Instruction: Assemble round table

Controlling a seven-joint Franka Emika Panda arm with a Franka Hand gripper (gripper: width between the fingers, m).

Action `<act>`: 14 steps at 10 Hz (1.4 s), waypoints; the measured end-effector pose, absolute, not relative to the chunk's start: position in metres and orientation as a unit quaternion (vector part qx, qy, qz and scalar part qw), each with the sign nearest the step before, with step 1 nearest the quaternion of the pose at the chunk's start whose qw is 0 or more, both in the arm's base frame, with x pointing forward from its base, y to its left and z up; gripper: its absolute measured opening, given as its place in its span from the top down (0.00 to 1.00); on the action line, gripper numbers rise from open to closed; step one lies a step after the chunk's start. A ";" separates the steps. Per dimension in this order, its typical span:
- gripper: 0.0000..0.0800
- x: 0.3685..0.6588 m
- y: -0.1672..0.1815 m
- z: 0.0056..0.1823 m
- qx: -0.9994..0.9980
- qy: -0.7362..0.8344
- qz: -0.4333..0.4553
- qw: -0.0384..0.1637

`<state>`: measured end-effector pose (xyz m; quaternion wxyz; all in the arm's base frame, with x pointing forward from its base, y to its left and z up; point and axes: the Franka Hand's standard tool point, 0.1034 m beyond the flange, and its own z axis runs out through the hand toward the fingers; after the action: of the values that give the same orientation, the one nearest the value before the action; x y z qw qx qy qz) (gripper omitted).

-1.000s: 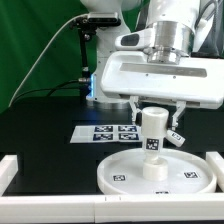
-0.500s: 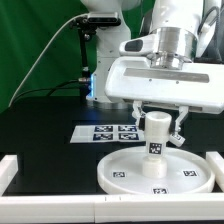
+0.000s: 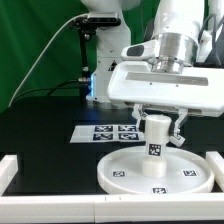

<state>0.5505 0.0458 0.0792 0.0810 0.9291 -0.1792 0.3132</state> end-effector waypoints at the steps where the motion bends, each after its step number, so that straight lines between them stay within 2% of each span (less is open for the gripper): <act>1: 0.49 0.549 0.046 0.077 0.931 -0.178 0.306 0.082; 2: 0.30 0.550 0.046 0.077 0.933 -0.175 0.304 0.082; 3: 0.22 0.552 0.043 0.086 0.940 -0.181 0.280 0.071; 4: 0.22 0.554 0.040 0.099 0.944 -0.194 0.261 0.051; 5: 0.19 0.553 0.035 0.104 0.952 -0.208 0.224 0.032; 9: 0.19 0.556 0.013 0.111 0.971 -0.234 0.027 -0.030; 10: 0.19 0.560 0.014 0.112 0.972 -0.233 0.022 -0.013; 11: 0.19 0.550 0.018 0.110 0.974 -0.222 -0.024 -0.019; 13: 0.19 0.553 0.012 0.110 0.973 -0.230 -0.024 -0.019; 14: 0.19 0.551 0.017 0.106 0.970 -0.241 -0.026 -0.029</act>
Offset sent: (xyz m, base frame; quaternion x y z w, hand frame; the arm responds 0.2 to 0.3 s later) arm -0.0028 0.0136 0.0241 0.0960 -0.1288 0.0587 0.9853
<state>0.5507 0.0166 0.1059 -0.0288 0.9698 -0.2409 -0.0260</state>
